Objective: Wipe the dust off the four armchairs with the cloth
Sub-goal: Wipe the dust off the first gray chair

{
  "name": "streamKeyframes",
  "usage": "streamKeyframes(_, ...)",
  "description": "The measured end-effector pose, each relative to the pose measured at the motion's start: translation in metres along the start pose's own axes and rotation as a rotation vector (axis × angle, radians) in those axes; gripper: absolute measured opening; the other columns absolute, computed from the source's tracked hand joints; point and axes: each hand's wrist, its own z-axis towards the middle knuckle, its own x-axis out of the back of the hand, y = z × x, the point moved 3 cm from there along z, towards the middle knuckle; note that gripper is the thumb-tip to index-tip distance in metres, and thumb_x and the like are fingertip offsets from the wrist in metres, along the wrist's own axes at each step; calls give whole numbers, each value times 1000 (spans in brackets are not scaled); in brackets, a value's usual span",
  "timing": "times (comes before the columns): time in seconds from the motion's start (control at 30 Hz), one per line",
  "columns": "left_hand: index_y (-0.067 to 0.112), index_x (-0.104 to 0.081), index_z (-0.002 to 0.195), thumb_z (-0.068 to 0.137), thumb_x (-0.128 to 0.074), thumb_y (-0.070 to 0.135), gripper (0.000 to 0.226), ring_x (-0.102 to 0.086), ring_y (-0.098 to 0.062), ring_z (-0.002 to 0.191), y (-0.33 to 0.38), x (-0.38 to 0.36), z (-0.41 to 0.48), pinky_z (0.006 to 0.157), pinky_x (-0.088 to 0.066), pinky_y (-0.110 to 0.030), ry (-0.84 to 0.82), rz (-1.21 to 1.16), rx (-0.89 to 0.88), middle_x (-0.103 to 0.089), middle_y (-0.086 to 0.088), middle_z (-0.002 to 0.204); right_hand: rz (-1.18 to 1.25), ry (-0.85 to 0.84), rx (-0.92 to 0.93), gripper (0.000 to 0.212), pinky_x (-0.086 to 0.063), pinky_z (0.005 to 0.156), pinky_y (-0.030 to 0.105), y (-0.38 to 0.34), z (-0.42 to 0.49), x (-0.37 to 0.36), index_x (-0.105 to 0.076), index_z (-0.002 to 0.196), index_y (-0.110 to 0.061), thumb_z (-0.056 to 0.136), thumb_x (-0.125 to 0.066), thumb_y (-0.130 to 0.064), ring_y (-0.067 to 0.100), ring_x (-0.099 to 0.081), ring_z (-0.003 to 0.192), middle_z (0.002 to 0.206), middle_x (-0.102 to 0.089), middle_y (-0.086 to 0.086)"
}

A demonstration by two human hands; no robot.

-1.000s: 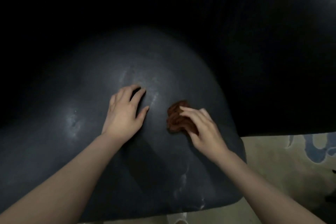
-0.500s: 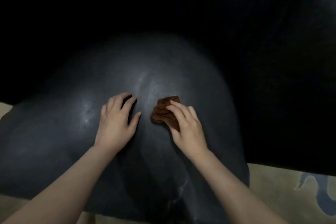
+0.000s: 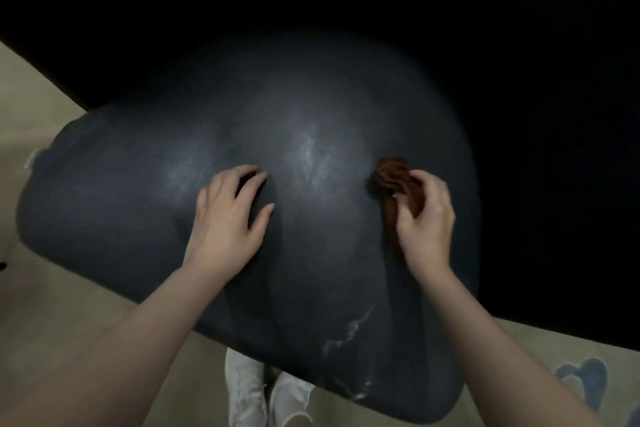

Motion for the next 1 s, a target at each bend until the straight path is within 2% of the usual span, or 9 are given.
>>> streamKeyframes(0.07,6,-59,131,89,-69,21,45,-45,-30,124,-4,2,-2,99,-36,-48,15,-9,12,-53,-11,131,-3,31,-70,34,-27,100,2,4,1,0,-62,117,-2,83,-66,0,25,-55,112,120,-58,17)
streamKeyframes(0.13,6,-58,131,90,-69,22,45,-44,-30,125,-6,3,-2,100,-35,-47,23,-19,14,-53,-11,132,-21,0,-87,37,-29,101,9,5,-4,-6,-61,121,-6,87,-65,-19,28,-54,117,126,-55,15)
streamKeyframes(0.23,7,-58,131,90,-68,23,45,-44,-28,125,-8,2,-3,100,-36,-47,27,-19,1,-52,-10,132,-49,-33,-113,57,-31,103,23,4,-8,-10,-58,133,-16,90,-47,-52,26,-48,126,137,-49,9)
streamKeyframes(0.33,6,-59,130,89,-68,23,45,-45,-29,123,-8,-1,-5,98,-38,-47,29,-22,-17,-53,-11,131,-22,-43,-157,65,-27,102,23,2,-8,-10,-53,141,-25,91,-32,-60,19,-41,130,142,-44,5)
streamKeyframes(0.5,5,-59,131,90,-68,23,46,-45,-29,123,-4,-6,-9,99,-36,-47,5,-31,-39,-54,-12,131,-11,17,-249,40,-26,97,19,5,-3,-16,-57,137,-24,102,-42,-38,19,-42,130,142,-44,2)
streamKeyframes(0.67,5,-58,131,93,-64,25,43,-45,-31,124,-6,-5,-6,98,-35,-47,5,-25,-62,-53,-13,132,-60,71,-238,41,-43,98,35,4,-2,-22,-60,129,-19,90,-59,-30,30,-54,118,135,-46,11)
streamKeyframes(0.77,5,-58,131,94,-61,27,43,-45,-31,124,-8,-3,-3,98,-35,-47,10,-26,-60,-53,-12,131,-104,41,-117,39,-47,94,41,-16,-16,-33,-64,123,-13,86,-60,-27,34,-57,109,126,-50,16)
streamKeyframes(0.9,5,-58,130,91,-69,22,44,-44,-30,124,-9,0,-4,99,-35,-47,11,-29,-63,-53,-12,131,-127,-99,123,36,-46,94,36,-30,-39,-37,-65,122,-9,87,-62,-21,31,-58,108,121,-54,16)
streamKeyframes(1.0,6,-58,130,94,-63,26,42,-43,-29,124,-13,4,-5,100,-35,-47,21,-37,-59,-53,-11,131,-115,-55,87,34,-42,95,29,-14,-27,-19,-65,122,-8,89,-61,-17,31,-58,106,119,-55,17)
